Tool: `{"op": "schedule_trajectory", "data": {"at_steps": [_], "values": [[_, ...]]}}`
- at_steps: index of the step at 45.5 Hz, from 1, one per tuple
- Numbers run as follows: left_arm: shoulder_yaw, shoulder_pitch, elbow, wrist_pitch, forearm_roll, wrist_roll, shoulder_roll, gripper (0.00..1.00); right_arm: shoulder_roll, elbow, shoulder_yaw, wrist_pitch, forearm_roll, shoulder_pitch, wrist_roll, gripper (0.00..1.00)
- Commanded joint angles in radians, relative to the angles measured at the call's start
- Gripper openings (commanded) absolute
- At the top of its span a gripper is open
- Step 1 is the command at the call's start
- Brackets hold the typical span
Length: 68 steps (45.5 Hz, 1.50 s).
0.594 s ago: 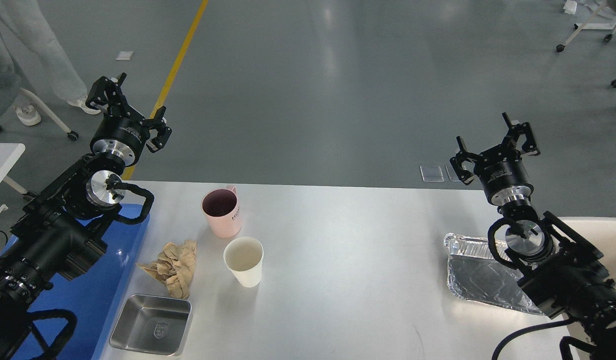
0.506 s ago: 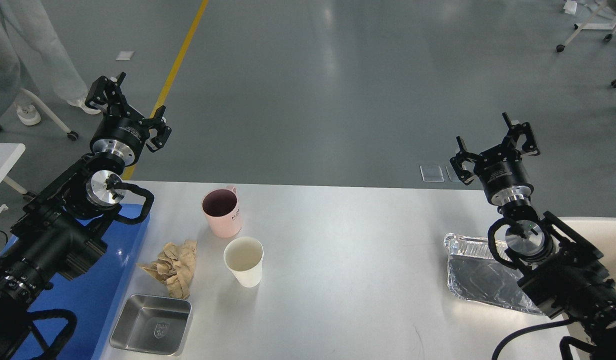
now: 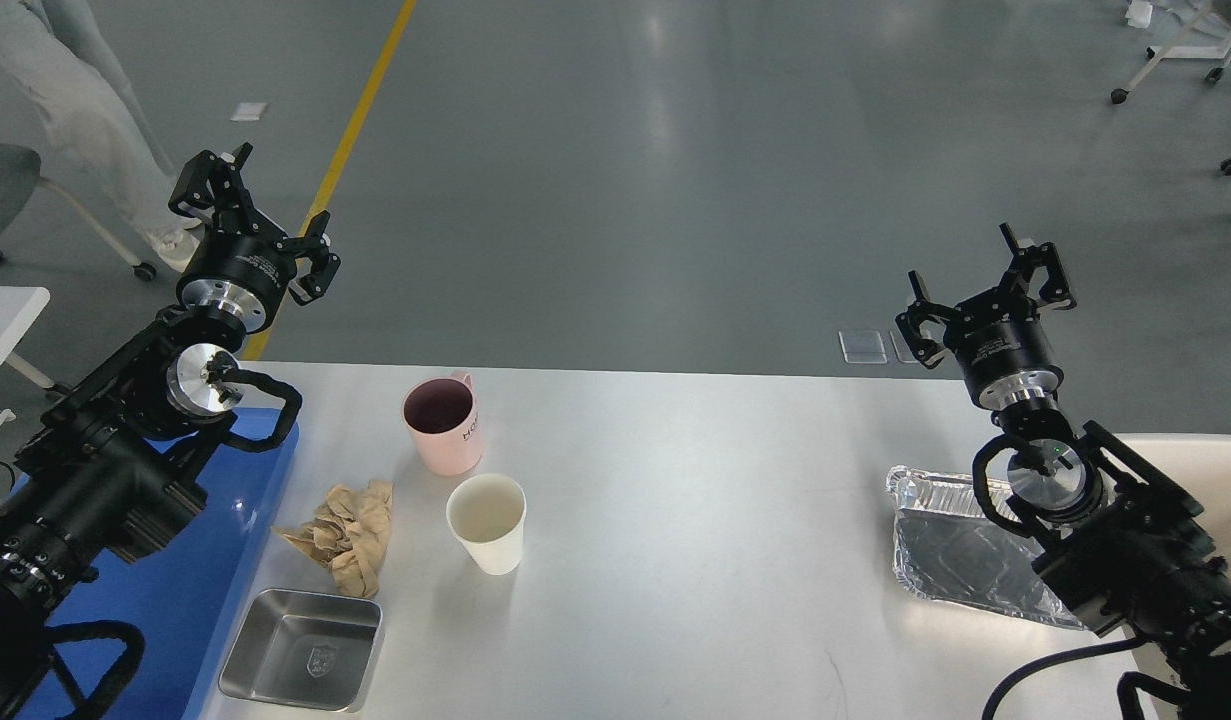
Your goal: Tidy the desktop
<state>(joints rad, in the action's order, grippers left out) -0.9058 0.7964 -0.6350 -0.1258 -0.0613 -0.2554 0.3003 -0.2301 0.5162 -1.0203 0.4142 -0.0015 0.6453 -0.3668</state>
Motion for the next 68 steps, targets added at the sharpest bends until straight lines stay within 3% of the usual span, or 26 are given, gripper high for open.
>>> {"op": "schedule_trajectory", "data": {"at_steps": [1,8,21,28,34,40,49,53,68], "values": [[0.016,-0.013,0.000,-0.023,-0.080,-0.013,0.033,0.97,0.000,0.001,0.003,0.000,-0.002,0.000,0.000,1.00],[0.019,-0.032,-0.002,-0.032,-0.158,-0.149,0.026,0.98,0.000,0.007,0.005,0.000,-0.002,-0.001,-0.001,1.00],[0.130,-0.026,-0.014,-0.072,-0.161,-0.154,0.072,0.97,-0.002,0.010,0.005,0.002,-0.002,0.000,0.000,1.00],[0.249,-0.006,-0.015,-0.019,-0.276,-0.108,0.129,0.94,-0.002,0.008,0.009,0.003,-0.003,0.002,0.000,1.00],[0.274,0.000,-0.038,0.012,-0.347,-0.056,0.164,0.94,-0.005,0.010,0.011,0.003,-0.012,0.002,0.000,1.00],[0.294,-0.005,-0.087,0.081,-0.468,-0.032,0.209,0.94,-0.005,0.010,0.012,0.003,-0.020,0.004,0.000,1.00],[0.418,-0.008,-0.340,0.078,-0.606,0.007,0.379,0.94,-0.003,0.011,0.014,0.003,-0.022,0.005,0.000,1.00],[0.461,-0.003,-0.411,0.063,-0.635,0.034,0.440,0.94,-0.005,0.011,0.014,0.003,-0.023,0.005,0.000,1.00],[0.475,-0.008,-0.586,-0.123,-0.673,0.097,0.729,0.94,-0.012,0.012,0.058,0.003,-0.023,0.008,0.000,1.00]]}}
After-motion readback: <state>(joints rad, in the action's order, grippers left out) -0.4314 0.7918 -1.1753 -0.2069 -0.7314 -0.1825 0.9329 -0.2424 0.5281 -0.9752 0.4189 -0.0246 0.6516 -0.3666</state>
